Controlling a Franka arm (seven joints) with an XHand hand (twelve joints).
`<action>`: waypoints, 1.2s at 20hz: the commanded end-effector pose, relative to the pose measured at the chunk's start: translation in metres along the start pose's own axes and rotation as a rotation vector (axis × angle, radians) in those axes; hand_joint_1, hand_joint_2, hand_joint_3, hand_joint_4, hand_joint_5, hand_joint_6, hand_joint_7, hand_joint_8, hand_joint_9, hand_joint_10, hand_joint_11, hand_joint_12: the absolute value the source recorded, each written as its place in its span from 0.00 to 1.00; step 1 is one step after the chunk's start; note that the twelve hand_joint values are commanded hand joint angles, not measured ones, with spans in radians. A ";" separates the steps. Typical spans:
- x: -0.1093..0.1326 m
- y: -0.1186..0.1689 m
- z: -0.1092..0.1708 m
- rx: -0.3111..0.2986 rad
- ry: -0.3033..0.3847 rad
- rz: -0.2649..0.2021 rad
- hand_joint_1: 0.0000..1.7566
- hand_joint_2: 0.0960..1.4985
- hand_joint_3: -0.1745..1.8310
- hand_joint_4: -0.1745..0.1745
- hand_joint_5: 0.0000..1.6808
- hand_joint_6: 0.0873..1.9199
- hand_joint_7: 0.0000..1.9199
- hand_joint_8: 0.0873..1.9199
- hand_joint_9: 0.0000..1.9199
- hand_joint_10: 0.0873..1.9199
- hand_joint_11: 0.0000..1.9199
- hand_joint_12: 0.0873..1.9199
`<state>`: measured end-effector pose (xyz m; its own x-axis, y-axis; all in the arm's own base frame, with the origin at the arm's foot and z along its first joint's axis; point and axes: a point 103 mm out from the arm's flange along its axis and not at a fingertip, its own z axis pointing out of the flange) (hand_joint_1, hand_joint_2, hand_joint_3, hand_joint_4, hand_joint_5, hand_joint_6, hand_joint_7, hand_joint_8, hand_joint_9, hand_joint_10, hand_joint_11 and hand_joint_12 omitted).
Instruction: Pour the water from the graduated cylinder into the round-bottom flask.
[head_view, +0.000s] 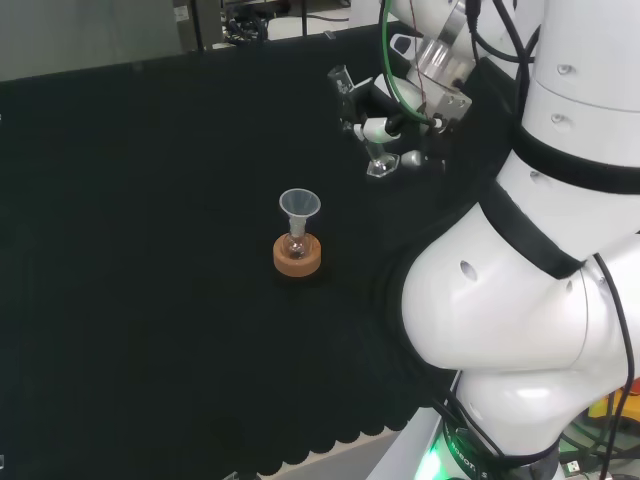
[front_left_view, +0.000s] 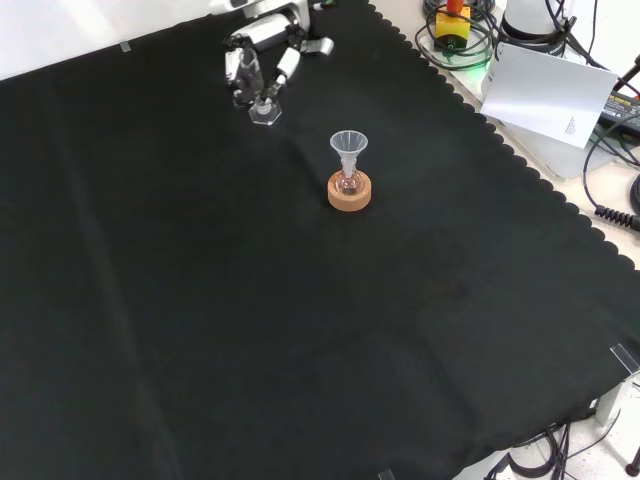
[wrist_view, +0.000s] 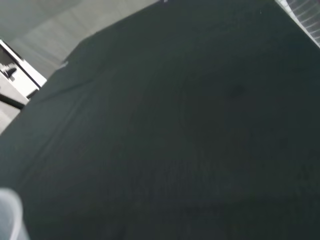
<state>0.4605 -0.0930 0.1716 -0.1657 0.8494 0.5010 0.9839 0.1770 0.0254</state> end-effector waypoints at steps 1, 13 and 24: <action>0.004 -0.041 -0.008 0.047 -0.060 0.015 0.66 0.80 0.00 0.00 0.58 0.53 0.68 0.11 0.75 0.00 0.64 0.36; 0.026 -0.100 -0.008 0.206 -0.225 0.013 0.66 0.79 0.00 0.00 0.58 0.53 0.68 0.11 0.75 0.00 0.64 0.36; 0.027 -0.120 0.007 0.323 -0.298 0.006 0.66 0.79 0.00 0.00 0.58 0.53 0.68 0.10 0.75 0.00 0.64 0.36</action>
<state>0.3455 -0.0936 0.1778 -0.1999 0.9460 0.2551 0.9357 0.2616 -0.2367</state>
